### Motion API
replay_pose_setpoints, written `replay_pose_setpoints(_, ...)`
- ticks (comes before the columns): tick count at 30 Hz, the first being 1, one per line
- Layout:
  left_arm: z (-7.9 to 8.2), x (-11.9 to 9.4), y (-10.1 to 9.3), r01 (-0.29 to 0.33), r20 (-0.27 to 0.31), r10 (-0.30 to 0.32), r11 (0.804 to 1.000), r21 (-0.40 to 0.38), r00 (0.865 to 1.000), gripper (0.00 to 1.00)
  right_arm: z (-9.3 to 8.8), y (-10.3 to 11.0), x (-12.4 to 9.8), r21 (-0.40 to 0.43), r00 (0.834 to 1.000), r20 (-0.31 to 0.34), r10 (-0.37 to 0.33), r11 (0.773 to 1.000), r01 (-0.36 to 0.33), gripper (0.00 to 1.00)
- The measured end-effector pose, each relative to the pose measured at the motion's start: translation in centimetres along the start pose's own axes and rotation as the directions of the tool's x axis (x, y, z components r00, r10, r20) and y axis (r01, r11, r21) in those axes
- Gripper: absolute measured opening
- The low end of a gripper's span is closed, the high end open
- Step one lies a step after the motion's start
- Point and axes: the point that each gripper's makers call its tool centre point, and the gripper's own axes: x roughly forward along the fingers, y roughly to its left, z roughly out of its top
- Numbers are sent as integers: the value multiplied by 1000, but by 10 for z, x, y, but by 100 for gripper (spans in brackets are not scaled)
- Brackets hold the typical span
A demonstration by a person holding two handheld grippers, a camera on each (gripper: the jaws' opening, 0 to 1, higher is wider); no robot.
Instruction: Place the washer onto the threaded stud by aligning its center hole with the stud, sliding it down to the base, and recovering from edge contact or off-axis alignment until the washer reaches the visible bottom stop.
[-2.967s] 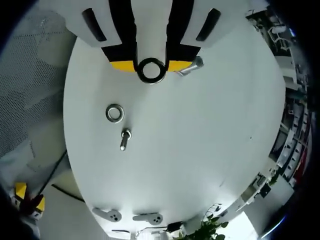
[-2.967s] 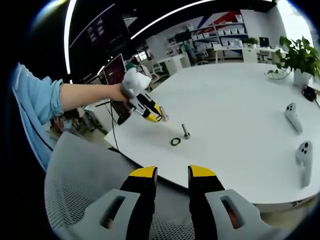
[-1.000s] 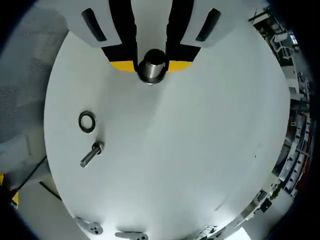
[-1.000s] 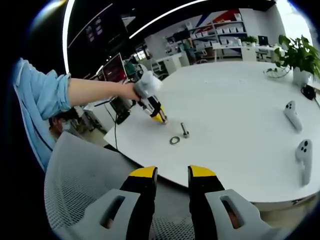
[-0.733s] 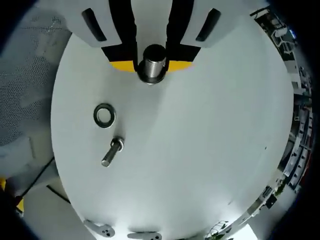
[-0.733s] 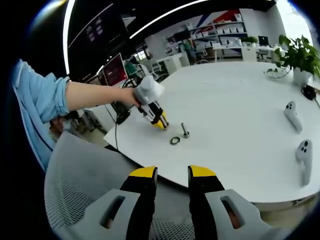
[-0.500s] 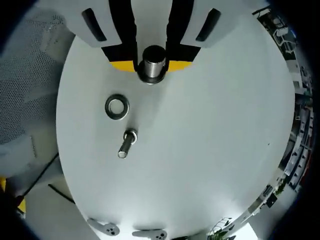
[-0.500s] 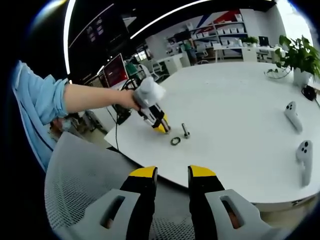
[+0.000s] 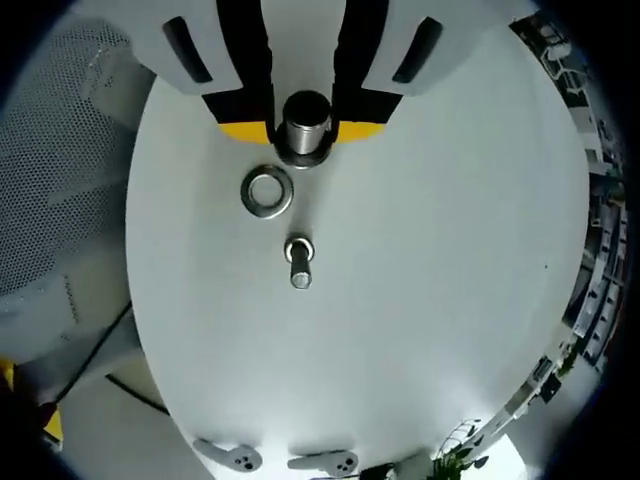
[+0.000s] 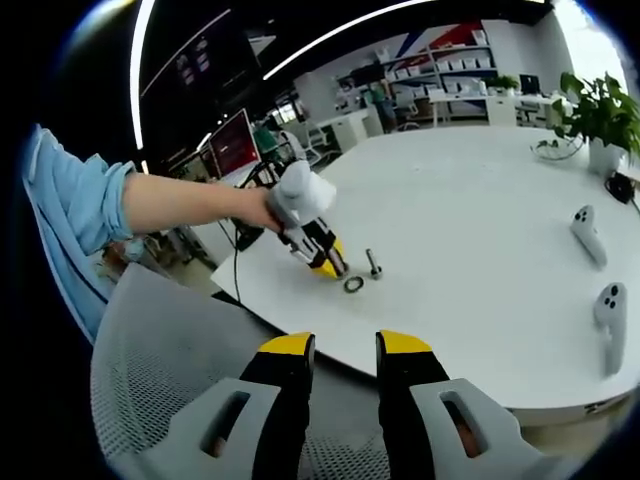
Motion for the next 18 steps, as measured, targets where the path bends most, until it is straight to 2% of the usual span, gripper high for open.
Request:
replay_pose_setpoints(4,-5,-7,2,6,35,-6,1000,6,999,21,0,1,0,-2,1000,-1,4,1000,-4,27)
replay_pose_setpoints(6,-5,-15,8,-21,60,20,1000,17,998,25,1,1,0,-3,1000,1,6,1000,-6,27)
replay_pose_setpoints(7,-4,-19,9,-26,74,24,999,21,997,31,1,1,0,-3,1000,1,6,1000,-6,27)
replay_pose_setpoints(9,3,-29,11,-40,115,36,999,26,993,39,1,2,0,-4,1000,1,8,1000,-8,27)
replay_pose_setpoints(12,13,-42,14,-73,157,61,995,71,986,43,1,2,0,-5,1000,2,9,1000,-9,27)
replay_pose_setpoints(18,39,-51,-1,-40,190,18,993,111,982,48,1,2,0,-6,1000,2,11,1000,-11,27)
